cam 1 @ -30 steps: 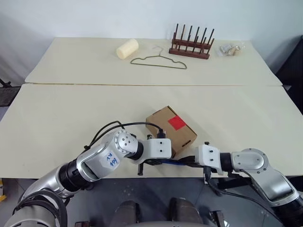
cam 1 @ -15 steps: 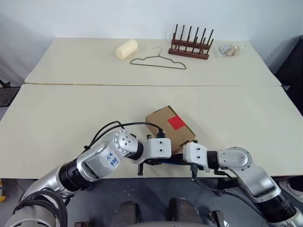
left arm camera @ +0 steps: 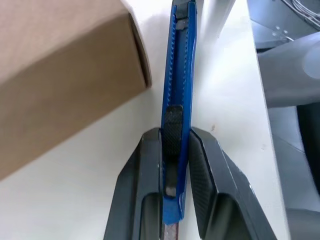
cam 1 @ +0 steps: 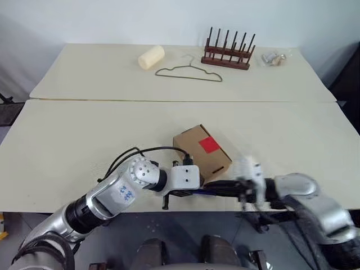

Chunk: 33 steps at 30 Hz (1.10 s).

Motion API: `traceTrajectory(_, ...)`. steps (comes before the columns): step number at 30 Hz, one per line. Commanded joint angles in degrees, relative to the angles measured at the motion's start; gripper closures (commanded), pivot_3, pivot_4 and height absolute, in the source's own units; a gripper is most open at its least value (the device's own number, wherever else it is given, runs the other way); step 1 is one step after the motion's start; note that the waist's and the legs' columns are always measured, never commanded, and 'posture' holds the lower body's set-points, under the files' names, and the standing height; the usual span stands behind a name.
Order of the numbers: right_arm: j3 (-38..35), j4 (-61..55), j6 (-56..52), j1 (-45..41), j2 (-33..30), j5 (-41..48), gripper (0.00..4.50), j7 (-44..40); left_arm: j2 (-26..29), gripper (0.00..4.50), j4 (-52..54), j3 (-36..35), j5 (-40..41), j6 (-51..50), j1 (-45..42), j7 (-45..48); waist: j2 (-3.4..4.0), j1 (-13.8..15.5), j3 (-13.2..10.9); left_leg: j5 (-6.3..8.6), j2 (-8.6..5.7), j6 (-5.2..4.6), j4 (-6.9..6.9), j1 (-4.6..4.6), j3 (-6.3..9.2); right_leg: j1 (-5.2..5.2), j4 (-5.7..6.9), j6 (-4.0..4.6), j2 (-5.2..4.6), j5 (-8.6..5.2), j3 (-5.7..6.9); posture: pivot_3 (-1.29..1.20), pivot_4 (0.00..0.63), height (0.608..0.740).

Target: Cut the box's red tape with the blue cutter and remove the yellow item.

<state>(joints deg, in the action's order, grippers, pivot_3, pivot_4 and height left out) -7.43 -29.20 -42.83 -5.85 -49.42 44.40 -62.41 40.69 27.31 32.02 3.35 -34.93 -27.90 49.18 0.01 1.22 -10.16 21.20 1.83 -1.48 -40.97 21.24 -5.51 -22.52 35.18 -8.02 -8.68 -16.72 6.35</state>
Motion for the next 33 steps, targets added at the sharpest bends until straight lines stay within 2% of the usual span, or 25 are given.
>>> traceTrajectory(1, -12.41, -0.79, -14.89, 0.36, -7.58, 16.79, 2.85, 1.39, 2.73, 4.09, 0.26, -8.69, 0.85, 19.88, 4.95, 1.33, 0.0, -0.03, -0.01, 0.01, 0.07, 0.01, 0.02, 0.02, 0.04, 0.02, -0.07, 0.09, -0.03, -0.01, -0.05, 0.0, 0.15, 0.74)
traceTrajectory(4, -17.46, 2.95, -25.74, -1.45, -12.49, 27.45, 1.8, 9.48, 3.86, 4.09, -0.61, -12.54, 0.31, 30.46, 6.74, 2.18, 0.01, 0.05, -0.01, 0.05, 0.27, 0.14, 0.03, 0.03, 0.13, 0.05, -0.15, 0.34, -0.26, -0.08, -0.02, 0.0, 0.15, 0.74)
traceTrajectory(6, -17.62, 5.99, -31.58, -3.59, -16.33, 37.15, 1.12, 17.77, 2.97, 4.09, -0.7, -14.38, 0.51, 35.38, 6.12, 2.23, 0.05, 0.18, -0.03, 0.06, 0.21, 0.14, 0.05, 0.04, 0.11, 0.04, -0.16, 0.36, -0.35, -0.09, 0.01, 0.0, 0.15, 0.74)
traceTrajectory(9, -10.8, 10.76, -29.49, -3.62, -26.19, 60.5, 0.11, 34.03, 1.08, 4.09, -1.28, -15.25, -1.6, 39.45, 4.26, 0.93, 0.13, 0.17, -0.09, 0.04, -0.03, 0.04, 0.11, 0.12, 0.11, 0.0, -0.17, 0.34, -0.66, -0.08, 0.22, 0.0, 0.15, 0.74)
traceTrajectory(10, -8.78, 11.11, -27.12, -3.95, -27.1, 65.47, 0.05, 37.82, 0.52, 4.09, -2.02, -15.15, -3.07, 40.02, 3.33, 0.38, 0.11, 0.16, -0.1, 0.06, -0.08, -0.01, 0.13, 0.12, 0.1, 0.01, -0.18, 0.32, -0.7, -0.07, 0.35, 0.0, 0.15, 0.74)
traceTrajectory(12, -5.94, 11.7, -24.53, -5.57, -26.44, 68.53, 0.05, 42.12, -0.7, 4.09, -3.82, -14.61, -6.08, 40.36, 1.79, -0.76, 0.0, 0.2, -0.15, 0.08, -0.13, -0.04, 0.13, 0.13, 0.07, 0.03, -0.2, 0.24, -0.4, -0.03, 0.88, 0.0, 0.15, 0.74)
traceTrajectory(15, -3.9, 11.61, -22.34, -8.52, -22.46, 68.6, 0.05, 46.34, -3.8, 4.09, -6.0, -13.87, -9.78, 39.26, -0.44, -3.26, 0.0, 0.28, -0.15, 0.09, -0.1, -0.09, 0.07, 0.36, 0.01, 0.03, -0.37, -0.13, -0.12, 0.21, 0.93, 0.0, 0.15, 0.74)
traceTrajectory(19, -2.34, 10.69, -20.46, -11.86, -16.39, 68.6, 0.05, 52.29, -7.21, 4.09, -8.6, -13.04, -14.72, 37.27, -3.05, -5.62, 0.0, 0.44, -0.15, 0.1, -0.1, -0.14, -0.01, 0.65, 0.07, -0.05, -0.66, -0.26, 0.07, 0.37, 0.92, 0.0, 0.15, 0.74)
traceTrajectory(23, 0.11, 8.24, -16.94, -13.82, -8.27, 68.6, 0.05, 62.12, -10.03, 4.09, -10.44, -12.61, -18.69, 36.41, -5.28, -8.14, 0.01, 0.52, -0.14, 0.09, -0.17, -0.16, -0.08, 0.97, 0.13, -0.22, -0.69, -0.31, 0.12, 0.41, 1.11, 0.0, 0.15, 0.74)
traceTrajectory(27, 1.28, 5.72, -13.41, -14.86, -0.68, 68.6, 0.98, 71.28, -11.51, 4.09, -10.5, -12.08, -19.64, 36.55, -5.72, -7.59, 0.02, 0.51, -0.14, 0.09, -0.17, -0.14, -0.04, 1.06, 0.07, -0.23, -0.7, -0.31, 0.15, 0.41, 1.29, 0.0, 0.15, 0.74)
traceTrajectory(30, 1.28, 5.39, -12.65, -15.53, 2.73, 68.6, 2.03, 75.52, -11.73, 4.09, -10.45, -12.27, -19.83, 36.56, -5.74, -7.29, 0.02, 0.49, -0.14, 0.09, -0.17, -0.14, -0.02, 1.07, 0.06, -0.23, -0.71, -0.31, 0.14, 0.41, 1.32, 0.0, 0.15, 0.74)
traceTrajectory(33, 0.81, 5.2, -11.71, -16.19, 5.88, 68.6, 2.03, 79.45, -11.49, 4.09, -10.41, -12.39, -20.12, 36.43, -5.65, -7.17, 0.02, 0.48, -0.14, 0.09, -0.16, -0.14, -0.03, 1.07, 0.05, -0.23, -0.71, -0.32, 0.15, 0.41, 1.32, 0.0, 0.15, 0.74)
